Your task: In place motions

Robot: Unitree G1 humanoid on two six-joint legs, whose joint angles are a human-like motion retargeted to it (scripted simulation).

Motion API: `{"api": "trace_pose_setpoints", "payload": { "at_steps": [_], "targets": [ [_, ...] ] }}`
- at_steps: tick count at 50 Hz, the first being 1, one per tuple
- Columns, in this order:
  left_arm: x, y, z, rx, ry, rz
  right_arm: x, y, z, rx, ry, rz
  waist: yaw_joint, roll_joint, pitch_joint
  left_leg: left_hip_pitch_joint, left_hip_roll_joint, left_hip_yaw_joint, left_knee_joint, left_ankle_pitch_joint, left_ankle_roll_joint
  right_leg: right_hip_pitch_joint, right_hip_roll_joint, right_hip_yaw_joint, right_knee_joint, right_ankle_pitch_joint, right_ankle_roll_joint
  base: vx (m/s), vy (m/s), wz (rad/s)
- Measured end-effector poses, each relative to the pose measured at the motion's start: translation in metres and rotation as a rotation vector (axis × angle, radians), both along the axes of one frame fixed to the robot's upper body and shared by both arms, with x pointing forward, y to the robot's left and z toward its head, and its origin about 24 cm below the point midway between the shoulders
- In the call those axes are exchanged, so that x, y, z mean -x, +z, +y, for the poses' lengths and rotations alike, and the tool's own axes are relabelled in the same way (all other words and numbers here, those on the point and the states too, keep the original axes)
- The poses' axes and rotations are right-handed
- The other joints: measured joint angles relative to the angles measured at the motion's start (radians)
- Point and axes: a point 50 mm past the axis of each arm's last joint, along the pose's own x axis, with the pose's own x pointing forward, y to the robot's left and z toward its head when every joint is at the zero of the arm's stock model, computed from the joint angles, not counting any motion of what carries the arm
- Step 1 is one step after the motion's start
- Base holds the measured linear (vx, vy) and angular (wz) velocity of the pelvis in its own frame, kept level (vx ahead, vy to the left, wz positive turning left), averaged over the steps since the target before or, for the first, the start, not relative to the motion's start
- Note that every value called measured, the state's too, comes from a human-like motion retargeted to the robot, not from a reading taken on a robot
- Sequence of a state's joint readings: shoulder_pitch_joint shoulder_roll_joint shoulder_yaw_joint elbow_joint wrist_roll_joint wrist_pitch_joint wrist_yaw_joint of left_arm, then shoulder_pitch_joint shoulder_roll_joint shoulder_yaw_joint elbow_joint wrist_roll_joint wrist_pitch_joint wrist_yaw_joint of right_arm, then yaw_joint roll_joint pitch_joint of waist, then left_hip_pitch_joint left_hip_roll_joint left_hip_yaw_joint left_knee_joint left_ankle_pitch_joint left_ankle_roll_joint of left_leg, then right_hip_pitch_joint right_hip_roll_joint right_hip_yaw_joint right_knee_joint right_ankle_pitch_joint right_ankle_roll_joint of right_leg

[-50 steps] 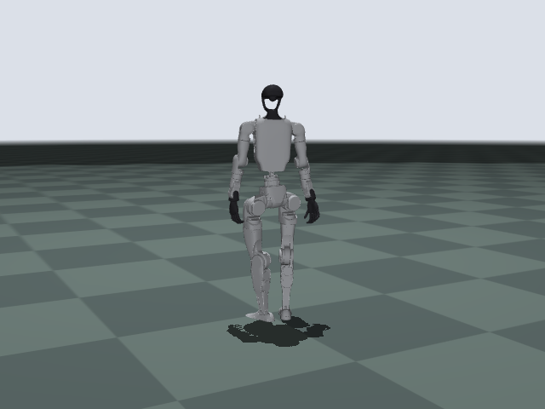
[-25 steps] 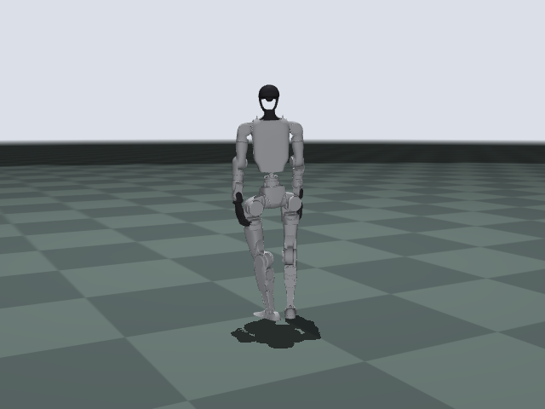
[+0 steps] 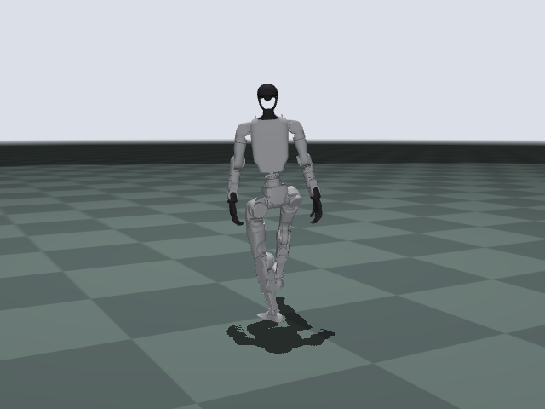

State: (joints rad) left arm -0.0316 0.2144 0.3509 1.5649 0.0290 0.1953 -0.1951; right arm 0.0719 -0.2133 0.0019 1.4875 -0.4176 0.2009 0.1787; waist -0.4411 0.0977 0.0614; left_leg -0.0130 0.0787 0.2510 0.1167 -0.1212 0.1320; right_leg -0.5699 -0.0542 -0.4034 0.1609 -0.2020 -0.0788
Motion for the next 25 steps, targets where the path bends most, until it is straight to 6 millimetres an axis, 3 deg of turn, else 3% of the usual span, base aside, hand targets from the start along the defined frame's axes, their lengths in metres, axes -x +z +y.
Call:
{"api": "trace_pose_setpoints", "payload": {
  "at_steps": [7, 10, 14, 17, 19, 22, 25],
  "targets": [
    [-0.074, 0.01, 0.017, -0.064, -0.116, -0.17, -0.001, -0.002, 0.009, -0.029, -0.035, -0.007, -0.133, 0.068, 0.157, -0.054, 0.109, -0.097, 0.026, 0.037, -0.007, -0.406, -0.088, 0.008, 0.061, 0.002, -0.116, -0.2, 0.07, 0.52],
    [-0.094, 0.012, 0.008, -0.056, -0.157, -0.236, 0.012, -0.001, 0.01, -0.041, -0.013, 0.041, -0.129, 0.105, 0.153, -0.096, 0.135, -0.108, 0.031, 0.046, -0.009, -0.522, -0.104, 0.049, 0.047, -0.001, -0.14, -0.04, 0.02, 0.18],
    [-0.104, 0.011, -0.005, -0.028, -0.202, -0.295, 0.021, 0.0, 0.013, -0.062, 0.057, 0.106, -0.104, 0.103, 0.15, -0.094, 0.133, -0.103, 0.036, 0.047, -0.008, -0.508, -0.1, 0.084, 0.028, 0.017, -0.139, 0.0, 0.0, 0.0],
    [-0.096, 0.008, -0.009, -0.018, -0.212, -0.282, 0.016, -0.001, 0.015, -0.09, 0.119, 0.107, -0.106, 0.072, 0.155, -0.063, 0.109, -0.093, 0.029, 0.048, -0.006, -0.396, -0.088, 0.083, 0.009, 0.028, -0.12, 0.0, 0.0, 0.0],
    [-0.08, 0.004, -0.014, -0.007, -0.216, -0.241, 0.017, -0.002, 0.017, -0.095, 0.131, 0.09, -0.112, 0.058, 0.148, -0.039, 0.094, -0.093, 0.011, 0.055, -0.007, -0.296, -0.083, 0.06, 0.001, 0.028, -0.105, 0.07, -0.01, 0.23],
    [-0.05, -0.001, -0.015, 0.016, -0.211, -0.14, 0.0, -0.004, 0.02, -0.114, 0.122, 0.033, -0.07, -0.01, 0.118, 0.001, 0.03, -0.044, 0.002, 0.046, -0.006, -0.1, -0.067, 0.056, 0.03, 0.043, -0.063, 0.11, -0.05, -0.31],
    [-0.007, -0.004, -0.021, 0.045, -0.169, -0.01, -0.011, -0.005, 0.021, -0.114, 0.115, 0.002, -0.047, -0.046, 0.08, 0.017, -0.008, -0.024, -0.007, 0.038, -0.01, 0.086, -0.048, 0.05, 0.105, 0.082, -0.019, 0.12, -0.07, -0.32]
  ]
}}
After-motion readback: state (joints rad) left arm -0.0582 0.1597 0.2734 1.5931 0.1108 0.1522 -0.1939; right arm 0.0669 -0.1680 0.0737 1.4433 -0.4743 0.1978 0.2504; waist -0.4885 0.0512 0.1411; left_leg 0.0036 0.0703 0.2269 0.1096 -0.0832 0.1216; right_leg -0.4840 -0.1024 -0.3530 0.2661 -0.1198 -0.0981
